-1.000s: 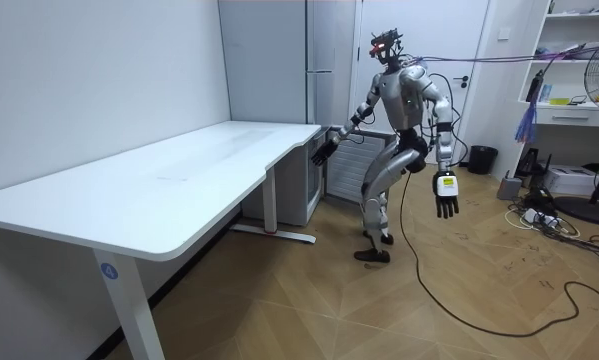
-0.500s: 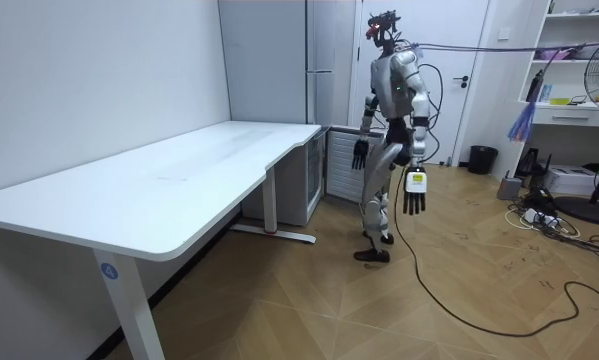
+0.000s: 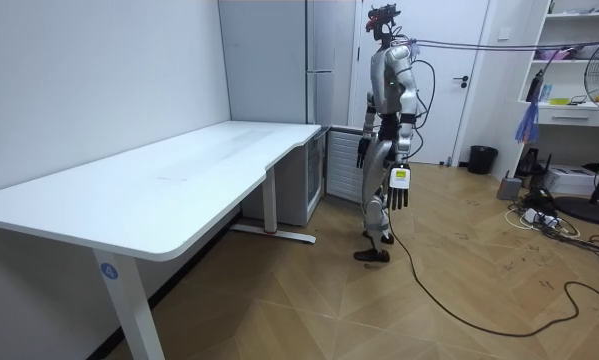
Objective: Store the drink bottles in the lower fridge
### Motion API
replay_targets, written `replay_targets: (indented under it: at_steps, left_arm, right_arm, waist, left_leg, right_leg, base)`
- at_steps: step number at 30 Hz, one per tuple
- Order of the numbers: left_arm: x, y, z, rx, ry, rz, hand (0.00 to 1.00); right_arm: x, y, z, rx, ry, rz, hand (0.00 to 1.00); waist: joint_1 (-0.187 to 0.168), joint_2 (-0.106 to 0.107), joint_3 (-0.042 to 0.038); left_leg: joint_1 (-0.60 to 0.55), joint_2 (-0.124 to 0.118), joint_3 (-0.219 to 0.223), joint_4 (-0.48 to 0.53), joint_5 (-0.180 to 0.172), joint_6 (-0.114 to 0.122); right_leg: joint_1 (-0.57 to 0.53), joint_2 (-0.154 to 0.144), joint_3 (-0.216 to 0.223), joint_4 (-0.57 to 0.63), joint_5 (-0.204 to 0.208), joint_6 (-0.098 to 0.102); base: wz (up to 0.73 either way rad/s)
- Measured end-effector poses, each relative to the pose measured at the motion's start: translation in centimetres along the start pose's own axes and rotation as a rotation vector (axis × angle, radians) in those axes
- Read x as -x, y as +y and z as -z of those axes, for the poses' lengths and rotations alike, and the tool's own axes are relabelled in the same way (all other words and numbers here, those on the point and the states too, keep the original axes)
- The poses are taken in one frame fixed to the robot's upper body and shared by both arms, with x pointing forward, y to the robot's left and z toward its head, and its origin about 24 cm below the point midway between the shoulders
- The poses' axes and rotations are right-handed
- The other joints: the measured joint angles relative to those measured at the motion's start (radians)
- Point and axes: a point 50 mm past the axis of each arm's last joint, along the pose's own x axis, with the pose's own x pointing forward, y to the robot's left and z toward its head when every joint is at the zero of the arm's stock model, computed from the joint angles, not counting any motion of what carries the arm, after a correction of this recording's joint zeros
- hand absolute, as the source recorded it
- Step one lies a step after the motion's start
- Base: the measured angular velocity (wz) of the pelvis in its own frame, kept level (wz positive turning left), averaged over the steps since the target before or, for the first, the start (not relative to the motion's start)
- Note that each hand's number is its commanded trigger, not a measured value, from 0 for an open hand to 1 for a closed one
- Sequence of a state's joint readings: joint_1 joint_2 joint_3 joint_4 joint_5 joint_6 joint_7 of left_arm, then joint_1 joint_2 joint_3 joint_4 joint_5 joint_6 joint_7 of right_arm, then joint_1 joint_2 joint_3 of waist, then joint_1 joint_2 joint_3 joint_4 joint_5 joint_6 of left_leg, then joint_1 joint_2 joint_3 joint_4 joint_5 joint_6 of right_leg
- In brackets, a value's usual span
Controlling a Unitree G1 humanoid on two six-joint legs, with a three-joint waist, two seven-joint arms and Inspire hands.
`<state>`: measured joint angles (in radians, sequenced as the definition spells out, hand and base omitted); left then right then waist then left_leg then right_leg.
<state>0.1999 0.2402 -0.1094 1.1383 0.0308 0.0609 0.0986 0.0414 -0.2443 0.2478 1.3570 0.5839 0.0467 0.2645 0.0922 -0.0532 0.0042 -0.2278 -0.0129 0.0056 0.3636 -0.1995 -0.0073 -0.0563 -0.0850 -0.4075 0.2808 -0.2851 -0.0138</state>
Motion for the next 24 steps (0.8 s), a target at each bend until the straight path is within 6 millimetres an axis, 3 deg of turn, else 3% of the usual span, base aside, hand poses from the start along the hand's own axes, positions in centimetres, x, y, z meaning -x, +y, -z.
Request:
replay_targets:
  at_steps: [4, 12, 22, 24]
  left_arm:
    - [0.1, -0.5, 0.5, 0.026, 0.022, -0.004, 0.0]
    - [0.2, -1.2, 1.0, 0.062, 0.057, -0.015, 0.0]
    - [0.2, -1.1, 2.0, 0.095, 0.121, -0.031, 0.0]
    - [0.3, -1.1, 2.4, 0.104, 0.144, -0.032, 0.0]
  right_arm:
    - [0.0, 0.1, 1.1, -0.042, 0.014, 0.002, 0.0]
    - [-0.2, 0.8, 2.1, -0.106, 0.015, 0.016, 0.0]
    - [0.0, 0.5, 2.8, -0.143, 0.024, 0.028, 0.0]
    - [0.0, 0.4, 3.2, -0.149, 0.033, 0.031, 0.0]
  waist:
    - [-0.01, -0.006, 0.0025]
    - [-0.036, 0.002, 0.0095]
    - [-0.041, 0.003, 0.0079]
    - [-0.04, -0.003, 0.0019]
  left_leg:
    - [0.081, -0.001, 0.011, -0.041, -0.001, 0.0]
    - [0.154, 0.0, 0.028, -0.082, -0.004, 0.001]
    - [0.201, 0.013, 0.057, -0.096, -0.013, 0.002]
    - [0.21, 0.017, 0.076, -0.096, -0.013, 0.002]
  right_leg:
    - [0.078, 0.007, 0.033, -0.053, 0.018, 0.01]
    - [0.138, 0.028, 0.089, -0.09, 0.033, 0.008]
    - [0.163, 0.038, 0.149, -0.096, 0.038, 0.0]
    - [0.163, 0.043, 0.163, -0.095, 0.038, 0.0]
  base:
    - [-0.09]
    - [-0.1]
    - [-0.11]
    - [-0.2]
